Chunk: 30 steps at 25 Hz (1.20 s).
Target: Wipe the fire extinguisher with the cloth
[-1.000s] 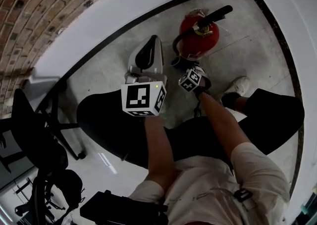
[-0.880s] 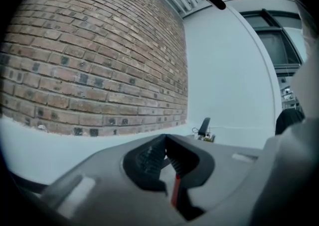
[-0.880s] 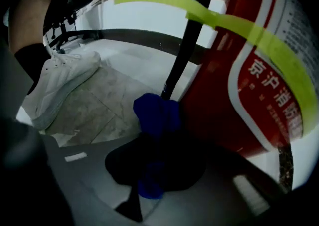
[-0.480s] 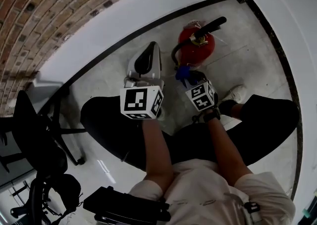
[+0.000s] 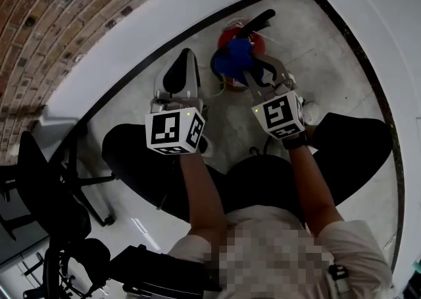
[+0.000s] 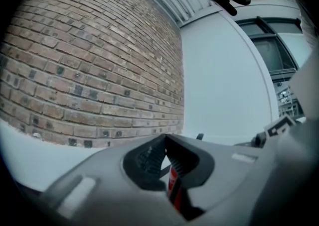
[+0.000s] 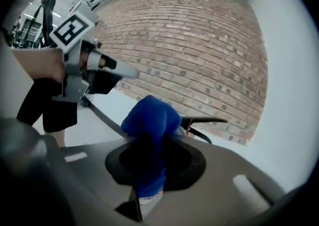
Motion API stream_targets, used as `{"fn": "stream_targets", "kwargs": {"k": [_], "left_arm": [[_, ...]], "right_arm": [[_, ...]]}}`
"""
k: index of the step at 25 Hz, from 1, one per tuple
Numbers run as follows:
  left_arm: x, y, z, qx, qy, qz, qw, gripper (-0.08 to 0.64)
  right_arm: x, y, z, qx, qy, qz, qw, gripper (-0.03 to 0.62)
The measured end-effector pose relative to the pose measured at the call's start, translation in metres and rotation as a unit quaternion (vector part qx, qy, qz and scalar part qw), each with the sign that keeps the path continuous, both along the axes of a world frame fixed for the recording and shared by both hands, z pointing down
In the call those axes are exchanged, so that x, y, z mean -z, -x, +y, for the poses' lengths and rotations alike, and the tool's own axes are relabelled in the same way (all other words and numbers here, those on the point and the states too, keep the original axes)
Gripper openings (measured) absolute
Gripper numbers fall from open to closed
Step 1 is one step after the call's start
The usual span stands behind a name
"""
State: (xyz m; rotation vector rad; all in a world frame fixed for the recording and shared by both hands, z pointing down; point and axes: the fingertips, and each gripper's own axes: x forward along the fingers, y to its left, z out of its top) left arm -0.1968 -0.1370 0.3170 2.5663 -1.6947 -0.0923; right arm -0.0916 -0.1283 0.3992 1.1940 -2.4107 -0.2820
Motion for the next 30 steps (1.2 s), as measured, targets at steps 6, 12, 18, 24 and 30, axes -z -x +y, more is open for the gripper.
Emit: {"fn": "stream_targets", "kwargs": {"k": [6, 12, 18, 24, 30], "left_arm": [[-0.003, -0.001, -0.001, 0.0, 0.002, -0.002, 1.0, 0.0], [-0.019, -0.004, -0.002, 0.001, 0.02, -0.004, 0.9998, 0.0], [-0.03, 0.003, -0.002, 0.01, 0.03, -0.01, 0.9994, 0.0], [-0.028, 0.015, -0.001, 0.021, 0.029, -0.014, 0.9993, 0.0], [-0.026, 0.008, -0.003, 0.01, 0.026, -0.011, 0.9995, 0.0]], "right_arm": [[-0.109, 0.012, 0.029, 0.02, 0.073, 0.099, 0.992, 0.064], [-0.264, 0.012, 0.024, 0.024, 0.153, 0.169, 0.973, 0.064], [-0.389, 0.012, 0.03, -0.004, 0.256, 0.225, 0.94, 0.066], [-0.417, -0.016, 0.02, -0.029, 0.358, 0.2, 0.912, 0.067], [-0.358, 0.0, 0.052, 0.0, 0.392, 0.096, 0.915, 0.071]]}}
